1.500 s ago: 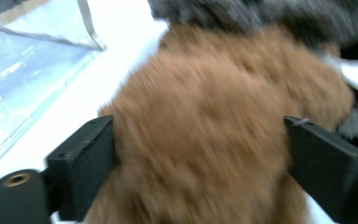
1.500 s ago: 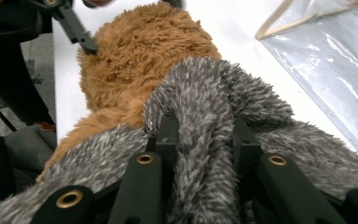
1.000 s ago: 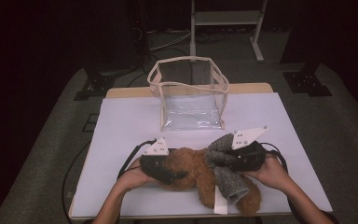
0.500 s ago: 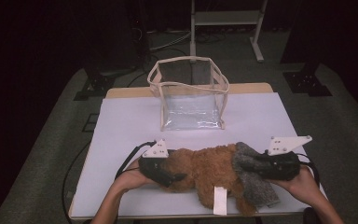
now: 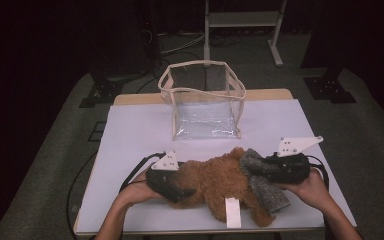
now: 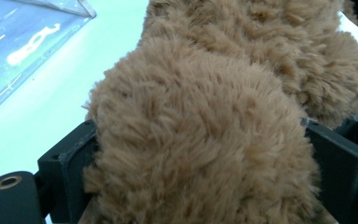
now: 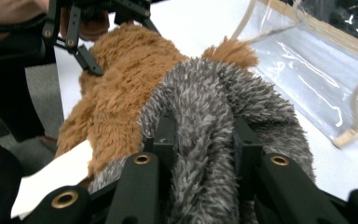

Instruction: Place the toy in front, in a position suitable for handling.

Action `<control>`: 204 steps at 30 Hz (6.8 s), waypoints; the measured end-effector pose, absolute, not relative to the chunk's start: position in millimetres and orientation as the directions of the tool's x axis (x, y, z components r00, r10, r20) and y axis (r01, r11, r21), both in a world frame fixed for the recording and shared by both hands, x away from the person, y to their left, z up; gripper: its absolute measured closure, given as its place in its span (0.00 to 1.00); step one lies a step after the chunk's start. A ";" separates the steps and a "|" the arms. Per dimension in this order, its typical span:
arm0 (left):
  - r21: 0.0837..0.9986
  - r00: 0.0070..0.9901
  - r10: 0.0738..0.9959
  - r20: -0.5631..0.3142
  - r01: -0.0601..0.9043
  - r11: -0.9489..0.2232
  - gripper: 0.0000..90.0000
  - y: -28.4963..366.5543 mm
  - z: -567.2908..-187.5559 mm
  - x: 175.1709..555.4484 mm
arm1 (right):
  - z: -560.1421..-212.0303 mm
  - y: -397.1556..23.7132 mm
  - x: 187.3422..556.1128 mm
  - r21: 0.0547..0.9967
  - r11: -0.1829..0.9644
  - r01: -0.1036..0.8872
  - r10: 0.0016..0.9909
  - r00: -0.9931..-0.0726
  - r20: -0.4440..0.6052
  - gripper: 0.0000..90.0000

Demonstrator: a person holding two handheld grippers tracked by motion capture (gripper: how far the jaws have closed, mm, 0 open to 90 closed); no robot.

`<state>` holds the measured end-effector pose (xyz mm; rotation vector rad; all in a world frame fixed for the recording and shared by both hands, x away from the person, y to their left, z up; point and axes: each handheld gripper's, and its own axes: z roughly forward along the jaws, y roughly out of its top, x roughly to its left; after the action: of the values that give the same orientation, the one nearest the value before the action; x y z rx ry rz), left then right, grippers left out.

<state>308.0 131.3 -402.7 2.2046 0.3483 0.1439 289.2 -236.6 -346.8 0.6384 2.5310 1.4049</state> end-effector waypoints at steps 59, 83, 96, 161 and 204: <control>0.757 0.977 0.189 0.098 0.050 -0.651 0.20 128.8 -364.0 298.6 | -379.5 -245.3 307.4 0.874 0.289 0.392 0.437 -0.866 0.244 0.77; 0.590 0.992 -0.055 0.113 -0.112 -0.800 0.02 5.6 -357.5 299.6 | -378.6 -255.0 282.0 0.882 0.294 0.368 0.405 -0.884 0.234 0.75; 0.634 0.976 -0.015 0.217 -0.153 -0.758 0.46 -0.2 -339.6 302.3 | -379.3 -281.7 288.6 0.876 0.233 0.421 0.456 -0.844 0.284 0.75; 0.831 0.978 0.171 0.120 -0.005 -0.556 0.31 104.6 -406.8 321.3 | -389.3 -300.0 317.0 0.841 0.245 0.482 0.483 -0.813 0.325 0.77; 0.772 0.966 0.227 0.121 0.052 -0.633 0.20 112.2 -389.4 323.2 | -400.8 -312.7 318.3 0.830 0.236 0.506 0.555 -0.771 0.312 0.77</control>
<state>323.2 112.2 -389.4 2.2491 0.1947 0.2595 318.3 -312.7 -400.8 1.0443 2.4318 1.6020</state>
